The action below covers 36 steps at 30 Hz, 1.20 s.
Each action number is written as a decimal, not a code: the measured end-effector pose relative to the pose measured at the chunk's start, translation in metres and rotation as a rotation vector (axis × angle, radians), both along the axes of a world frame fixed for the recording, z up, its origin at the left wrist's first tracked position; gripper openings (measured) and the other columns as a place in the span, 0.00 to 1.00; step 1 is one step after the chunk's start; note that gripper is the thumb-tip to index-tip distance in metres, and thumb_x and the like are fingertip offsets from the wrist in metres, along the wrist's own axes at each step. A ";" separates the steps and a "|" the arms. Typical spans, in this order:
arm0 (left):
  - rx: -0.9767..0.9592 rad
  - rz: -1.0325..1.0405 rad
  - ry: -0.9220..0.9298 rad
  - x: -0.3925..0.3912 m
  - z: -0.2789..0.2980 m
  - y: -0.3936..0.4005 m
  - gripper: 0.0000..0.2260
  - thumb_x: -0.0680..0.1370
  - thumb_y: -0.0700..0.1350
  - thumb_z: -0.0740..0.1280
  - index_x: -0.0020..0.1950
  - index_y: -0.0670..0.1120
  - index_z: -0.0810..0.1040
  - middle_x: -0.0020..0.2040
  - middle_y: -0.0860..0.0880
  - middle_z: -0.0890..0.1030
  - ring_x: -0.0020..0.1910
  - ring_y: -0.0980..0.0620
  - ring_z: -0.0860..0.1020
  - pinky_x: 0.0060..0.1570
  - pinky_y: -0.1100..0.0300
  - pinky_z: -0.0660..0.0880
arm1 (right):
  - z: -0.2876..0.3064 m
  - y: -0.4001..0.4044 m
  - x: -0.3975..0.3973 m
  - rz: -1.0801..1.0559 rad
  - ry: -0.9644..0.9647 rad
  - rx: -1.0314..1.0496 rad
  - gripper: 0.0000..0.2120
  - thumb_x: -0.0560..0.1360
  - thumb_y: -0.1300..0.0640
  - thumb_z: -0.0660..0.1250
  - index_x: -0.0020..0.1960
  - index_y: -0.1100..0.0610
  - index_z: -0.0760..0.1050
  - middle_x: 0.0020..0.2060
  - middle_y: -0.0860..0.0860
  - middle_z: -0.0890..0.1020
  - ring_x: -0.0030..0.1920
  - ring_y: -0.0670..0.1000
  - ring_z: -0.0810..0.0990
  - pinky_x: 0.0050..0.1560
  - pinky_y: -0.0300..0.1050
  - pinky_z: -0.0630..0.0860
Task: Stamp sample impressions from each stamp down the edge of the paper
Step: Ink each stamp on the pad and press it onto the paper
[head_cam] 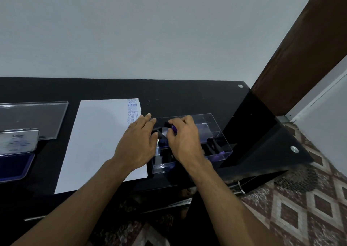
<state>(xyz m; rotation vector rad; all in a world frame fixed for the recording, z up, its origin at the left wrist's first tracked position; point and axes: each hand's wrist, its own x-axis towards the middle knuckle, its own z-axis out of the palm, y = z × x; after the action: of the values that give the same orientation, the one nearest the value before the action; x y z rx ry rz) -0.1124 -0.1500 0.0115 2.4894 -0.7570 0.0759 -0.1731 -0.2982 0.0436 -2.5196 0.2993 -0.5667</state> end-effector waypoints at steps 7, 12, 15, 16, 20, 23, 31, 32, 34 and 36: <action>0.067 0.122 -0.038 -0.002 0.006 0.058 0.24 0.84 0.56 0.56 0.79 0.49 0.63 0.80 0.49 0.62 0.80 0.47 0.57 0.77 0.50 0.54 | 0.015 0.048 0.007 0.051 -0.062 0.010 0.12 0.78 0.59 0.67 0.61 0.54 0.78 0.55 0.49 0.72 0.48 0.45 0.75 0.51 0.39 0.79; 0.107 0.225 -0.035 -0.005 0.011 0.124 0.24 0.84 0.55 0.55 0.80 0.49 0.62 0.81 0.48 0.61 0.81 0.47 0.56 0.79 0.46 0.55 | 0.016 0.107 0.020 0.149 -0.074 0.014 0.12 0.78 0.59 0.68 0.61 0.55 0.78 0.55 0.50 0.73 0.49 0.46 0.76 0.55 0.40 0.79; 0.132 0.285 -0.030 -0.009 0.009 0.166 0.24 0.84 0.55 0.56 0.80 0.49 0.62 0.81 0.47 0.61 0.81 0.46 0.55 0.79 0.45 0.55 | 0.013 0.142 0.027 0.218 -0.074 0.023 0.11 0.78 0.59 0.68 0.60 0.55 0.79 0.54 0.49 0.73 0.46 0.43 0.72 0.51 0.35 0.75; 0.143 0.307 -0.026 -0.010 0.008 0.181 0.24 0.84 0.55 0.56 0.79 0.48 0.63 0.80 0.47 0.61 0.81 0.45 0.56 0.78 0.44 0.55 | 0.012 0.154 0.029 0.244 -0.066 0.029 0.11 0.78 0.59 0.68 0.60 0.55 0.79 0.54 0.49 0.73 0.46 0.43 0.72 0.50 0.33 0.74; 0.156 0.394 -0.044 -0.018 0.006 0.240 0.25 0.82 0.56 0.55 0.76 0.46 0.67 0.77 0.43 0.67 0.77 0.43 0.63 0.75 0.42 0.62 | 0.009 0.202 0.038 0.346 -0.046 0.035 0.11 0.77 0.60 0.68 0.60 0.55 0.79 0.53 0.48 0.73 0.45 0.43 0.73 0.47 0.31 0.70; 0.194 0.466 -0.036 -0.024 -0.003 0.283 0.28 0.80 0.59 0.53 0.75 0.46 0.69 0.76 0.45 0.69 0.76 0.42 0.64 0.76 0.42 0.60 | 0.008 0.237 0.042 0.419 -0.011 0.057 0.11 0.77 0.59 0.68 0.59 0.55 0.79 0.53 0.47 0.72 0.45 0.44 0.74 0.47 0.34 0.73; 0.262 0.573 0.031 -0.030 -0.028 0.360 0.34 0.78 0.67 0.50 0.79 0.49 0.64 0.79 0.46 0.65 0.79 0.44 0.59 0.76 0.40 0.58 | 0.012 0.308 0.050 0.594 0.081 0.036 0.17 0.79 0.58 0.66 0.67 0.53 0.75 0.57 0.47 0.71 0.53 0.46 0.75 0.58 0.40 0.78; 0.258 0.575 0.030 -0.029 -0.031 0.367 0.34 0.78 0.67 0.50 0.78 0.49 0.64 0.79 0.46 0.65 0.79 0.44 0.60 0.76 0.40 0.58 | 0.013 0.314 0.051 0.602 0.093 0.025 0.17 0.79 0.57 0.66 0.68 0.52 0.74 0.59 0.47 0.72 0.55 0.47 0.75 0.59 0.42 0.78; 0.255 0.571 0.024 -0.029 -0.036 0.378 0.35 0.78 0.68 0.50 0.78 0.49 0.65 0.79 0.46 0.65 0.79 0.44 0.59 0.76 0.39 0.58 | 0.017 0.323 0.053 0.617 0.115 0.018 0.15 0.79 0.56 0.66 0.66 0.50 0.72 0.61 0.48 0.73 0.56 0.47 0.74 0.58 0.42 0.79; 0.259 0.551 0.014 -0.027 -0.039 0.385 0.35 0.78 0.69 0.49 0.78 0.49 0.65 0.79 0.47 0.64 0.79 0.44 0.58 0.76 0.39 0.57 | 0.020 0.329 0.055 0.636 0.131 -0.001 0.11 0.79 0.56 0.66 0.61 0.50 0.73 0.60 0.48 0.74 0.53 0.45 0.72 0.56 0.41 0.79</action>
<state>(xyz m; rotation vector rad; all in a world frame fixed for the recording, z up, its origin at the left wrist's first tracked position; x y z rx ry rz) -0.1395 0.2347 -0.0274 2.8749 -0.0560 0.1655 -0.1178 0.0303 0.0639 -2.4633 -0.4474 -0.1467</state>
